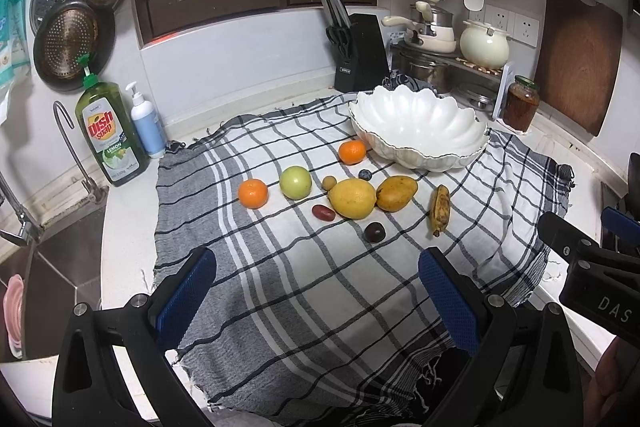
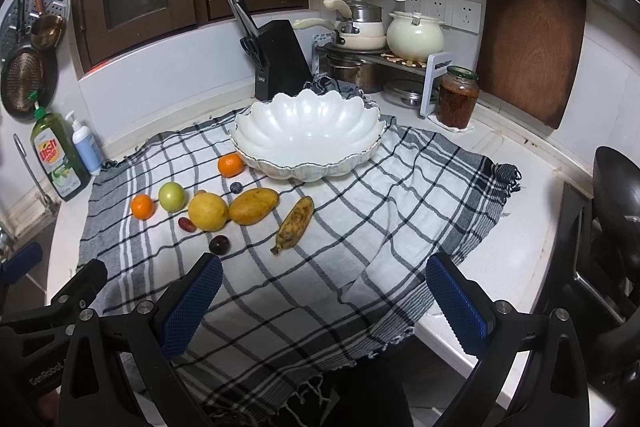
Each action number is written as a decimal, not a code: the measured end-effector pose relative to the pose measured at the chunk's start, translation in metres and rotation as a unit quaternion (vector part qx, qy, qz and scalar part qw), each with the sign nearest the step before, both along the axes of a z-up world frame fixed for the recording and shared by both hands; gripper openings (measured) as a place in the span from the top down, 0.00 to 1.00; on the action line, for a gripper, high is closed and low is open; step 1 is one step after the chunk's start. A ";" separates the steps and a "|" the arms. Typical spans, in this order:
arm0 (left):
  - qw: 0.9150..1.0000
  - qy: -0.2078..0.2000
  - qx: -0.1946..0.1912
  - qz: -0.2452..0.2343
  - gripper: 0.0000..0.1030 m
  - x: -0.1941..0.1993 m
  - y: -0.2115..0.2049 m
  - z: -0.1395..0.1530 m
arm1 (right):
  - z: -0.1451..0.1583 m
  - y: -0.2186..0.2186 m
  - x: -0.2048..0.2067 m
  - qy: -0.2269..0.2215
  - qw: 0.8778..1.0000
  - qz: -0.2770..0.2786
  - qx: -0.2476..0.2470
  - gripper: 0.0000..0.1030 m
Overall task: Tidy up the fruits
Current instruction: 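Reach the right tool to the banana and close on it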
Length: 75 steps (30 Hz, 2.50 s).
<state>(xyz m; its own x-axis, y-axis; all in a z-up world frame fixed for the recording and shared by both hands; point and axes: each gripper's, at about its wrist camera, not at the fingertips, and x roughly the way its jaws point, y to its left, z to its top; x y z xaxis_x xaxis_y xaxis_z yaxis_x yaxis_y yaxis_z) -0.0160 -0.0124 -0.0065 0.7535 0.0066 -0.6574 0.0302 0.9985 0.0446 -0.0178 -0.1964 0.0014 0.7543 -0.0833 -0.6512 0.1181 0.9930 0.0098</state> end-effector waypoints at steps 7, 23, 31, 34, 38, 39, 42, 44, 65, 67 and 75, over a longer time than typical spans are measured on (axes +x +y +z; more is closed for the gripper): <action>1.000 0.006 0.004 -0.001 0.00 0.010 0.000 -0.007 | -0.001 0.000 -0.001 0.005 1.000 0.000 0.003 0.00; 1.000 0.026 0.006 -0.002 0.00 0.040 0.000 -0.030 | -0.027 0.002 0.039 0.025 1.000 0.006 -0.003 0.01; 0.999 0.033 0.007 -0.006 0.00 0.061 -0.003 -0.044 | -0.043 0.000 0.067 0.034 0.999 0.006 0.003 0.04; 0.999 0.035 0.006 -0.004 0.00 0.069 -0.003 -0.048 | -0.049 0.001 0.079 0.039 0.999 0.007 0.001 0.06; 0.999 0.033 0.007 -0.002 0.00 0.081 -0.003 -0.056 | -0.060 0.003 0.096 0.046 0.999 0.011 0.002 0.10; 0.999 0.033 0.007 -0.002 0.00 0.084 -0.003 -0.058 | -0.063 0.003 0.100 0.048 0.999 0.012 0.002 0.10; 0.999 0.037 0.007 0.000 0.00 0.093 -0.001 -0.068 | -0.073 0.005 0.113 0.056 0.998 0.013 0.003 0.15; 0.999 0.043 0.006 0.004 0.00 0.100 0.001 -0.075 | -0.080 0.007 0.121 0.064 0.998 0.013 0.004 0.19; 0.997 0.081 -0.019 0.005 0.00 0.139 0.007 -0.116 | -0.130 0.016 0.172 0.111 0.994 0.011 0.007 0.34; 0.996 0.082 -0.021 0.005 0.00 0.141 0.007 -0.117 | -0.134 0.016 0.174 0.112 0.994 0.009 0.008 0.38; 0.996 0.084 -0.025 0.007 0.00 0.143 0.008 -0.119 | -0.143 0.020 0.178 0.111 0.994 0.014 0.012 0.57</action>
